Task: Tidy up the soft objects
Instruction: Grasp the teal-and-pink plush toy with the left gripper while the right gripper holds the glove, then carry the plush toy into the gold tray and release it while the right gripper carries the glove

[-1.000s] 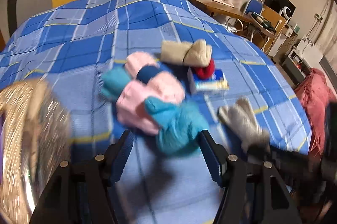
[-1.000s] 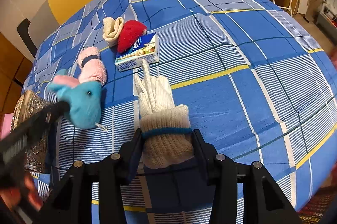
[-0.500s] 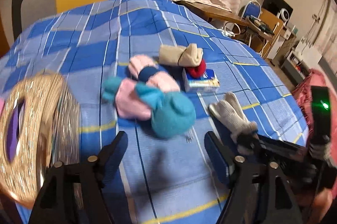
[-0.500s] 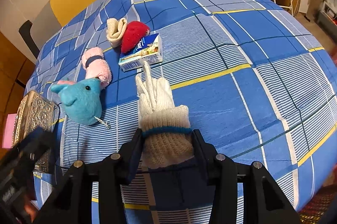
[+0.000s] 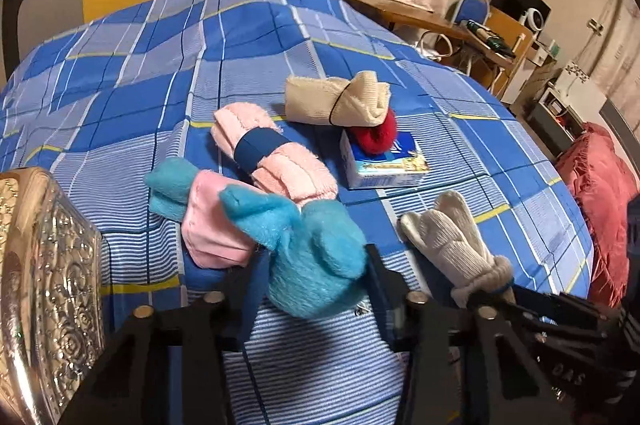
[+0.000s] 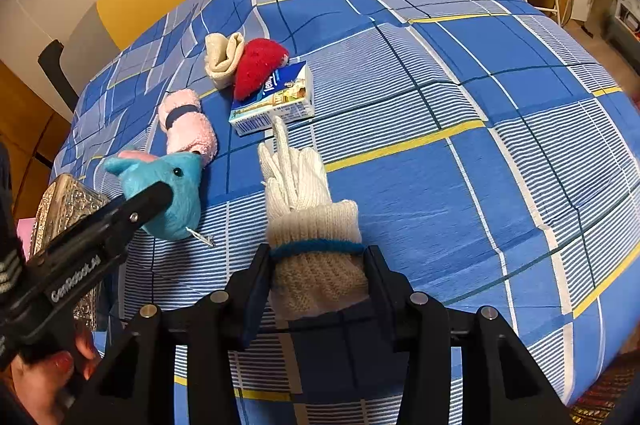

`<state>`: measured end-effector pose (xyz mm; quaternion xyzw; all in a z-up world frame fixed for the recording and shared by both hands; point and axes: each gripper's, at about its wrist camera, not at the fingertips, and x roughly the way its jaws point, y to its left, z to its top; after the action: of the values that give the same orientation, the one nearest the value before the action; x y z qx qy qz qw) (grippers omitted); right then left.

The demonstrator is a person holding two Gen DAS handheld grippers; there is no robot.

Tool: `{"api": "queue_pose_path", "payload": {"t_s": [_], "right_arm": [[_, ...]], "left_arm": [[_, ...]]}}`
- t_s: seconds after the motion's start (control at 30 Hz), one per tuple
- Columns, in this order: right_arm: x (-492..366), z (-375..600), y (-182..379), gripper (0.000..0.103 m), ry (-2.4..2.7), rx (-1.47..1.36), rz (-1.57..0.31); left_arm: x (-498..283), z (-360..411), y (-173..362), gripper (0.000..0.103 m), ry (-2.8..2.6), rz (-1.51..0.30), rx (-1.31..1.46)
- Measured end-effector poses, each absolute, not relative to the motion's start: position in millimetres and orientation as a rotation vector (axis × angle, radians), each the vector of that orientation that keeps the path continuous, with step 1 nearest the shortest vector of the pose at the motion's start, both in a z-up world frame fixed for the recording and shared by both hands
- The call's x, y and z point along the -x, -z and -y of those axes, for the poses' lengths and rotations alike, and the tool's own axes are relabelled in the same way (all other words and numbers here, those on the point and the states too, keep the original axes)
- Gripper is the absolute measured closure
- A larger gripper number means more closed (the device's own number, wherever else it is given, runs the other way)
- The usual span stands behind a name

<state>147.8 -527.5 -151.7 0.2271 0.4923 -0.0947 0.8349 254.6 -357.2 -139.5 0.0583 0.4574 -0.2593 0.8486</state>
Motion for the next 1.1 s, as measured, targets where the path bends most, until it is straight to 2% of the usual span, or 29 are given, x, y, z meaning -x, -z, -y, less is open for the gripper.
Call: {"api": "queue_pose_path", "payload": {"t_s": [0.03,0.13,0.6,1.1], "right_arm": [[-148.1,527.9,151.6,0.056,0.201,-0.479,-1.042],[-148.2,527.4,150.8,0.056,0.199,-0.472,-1.036],[-148.9,519.0,140.7,0.057,0.173,-0.409,-0.979],[-148.0,505.2,135.5,0.057,0.179,-0.317,-0.944]], "left_arm": [[-250.4,355.8,137.5,0.066,0.551,-0.951,-0.135],[-240.2,349.3,129.9,0.069,0.579,-0.919,-0.132],[-175.8,285.9,73.8,0.069,0.772,-0.787,0.043],[-124.7,200.8,23.5,0.069,0.773,-0.656,0.089]]}}
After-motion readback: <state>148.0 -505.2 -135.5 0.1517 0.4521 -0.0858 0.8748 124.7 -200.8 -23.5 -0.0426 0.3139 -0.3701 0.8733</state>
